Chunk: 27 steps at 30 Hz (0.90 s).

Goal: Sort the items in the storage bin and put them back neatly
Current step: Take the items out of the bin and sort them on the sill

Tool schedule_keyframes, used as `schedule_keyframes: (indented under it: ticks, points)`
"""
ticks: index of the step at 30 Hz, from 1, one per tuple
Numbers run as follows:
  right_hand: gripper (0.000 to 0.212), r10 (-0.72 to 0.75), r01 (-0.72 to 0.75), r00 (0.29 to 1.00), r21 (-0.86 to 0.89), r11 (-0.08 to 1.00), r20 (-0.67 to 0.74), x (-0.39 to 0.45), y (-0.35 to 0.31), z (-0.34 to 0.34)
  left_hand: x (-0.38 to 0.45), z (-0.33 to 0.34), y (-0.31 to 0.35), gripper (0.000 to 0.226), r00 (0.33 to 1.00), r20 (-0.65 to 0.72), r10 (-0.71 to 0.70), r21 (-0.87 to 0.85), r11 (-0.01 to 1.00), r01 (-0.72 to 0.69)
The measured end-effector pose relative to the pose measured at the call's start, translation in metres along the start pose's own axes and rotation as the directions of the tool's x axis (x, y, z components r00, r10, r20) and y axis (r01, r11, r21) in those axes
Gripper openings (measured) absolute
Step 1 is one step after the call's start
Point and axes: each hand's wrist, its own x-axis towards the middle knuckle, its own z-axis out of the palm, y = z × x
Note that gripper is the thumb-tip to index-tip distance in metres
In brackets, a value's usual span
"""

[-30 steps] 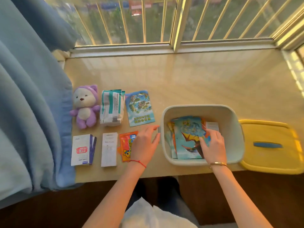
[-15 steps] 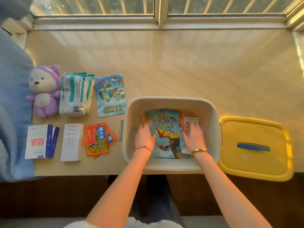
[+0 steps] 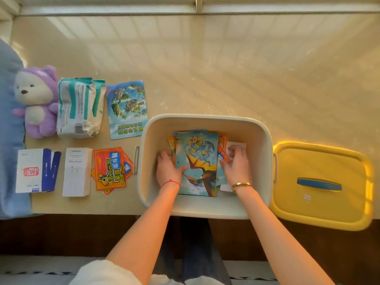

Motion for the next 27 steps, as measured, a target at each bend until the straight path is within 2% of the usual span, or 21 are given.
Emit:
schedule_keyframes:
  ticks: [5,10,13,16,20,24,27]
  points:
    - [0.018,0.027,-0.027,0.999,-0.010,1.000,-0.032,0.005,-0.003,-0.001,0.001,-0.001,0.000,0.052,0.999,-0.022,-0.037,-0.036,0.999,0.036]
    - [0.013,0.069,-0.066,0.997,0.055,0.996,-0.041,0.004,-0.006,-0.005,-0.003,-0.009,0.004,0.038,1.000,-0.005,-0.031,-0.024,0.999,0.031]
    - [0.005,0.156,-0.142,0.985,0.165,0.976,-0.075,-0.003,-0.012,-0.014,-0.008,-0.020,0.008,0.023,0.998,-0.013,0.053,-0.007,0.999,-0.053]
    - [0.003,0.147,-0.111,0.983,0.276,0.955,-0.113,-0.016,-0.016,-0.029,-0.016,-0.036,0.012,0.012,0.981,-0.027,0.191,-0.017,0.981,-0.192]
    - [0.024,0.031,0.028,0.970,0.234,0.972,-0.241,-0.035,-0.024,-0.046,-0.034,-0.063,0.014,0.012,0.959,-0.003,0.285,-0.113,0.952,-0.283]
    - [0.023,-0.060,0.131,0.939,0.192,0.973,-0.340,-0.055,-0.042,-0.064,-0.047,-0.097,0.009,0.021,0.933,-0.065,0.353,-0.211,0.909,-0.358]
    - [0.021,-0.073,0.193,0.907,0.253,0.948,-0.415,-0.070,-0.068,-0.078,-0.048,-0.126,0.001,0.037,0.941,-0.114,0.319,-0.328,0.882,-0.339]
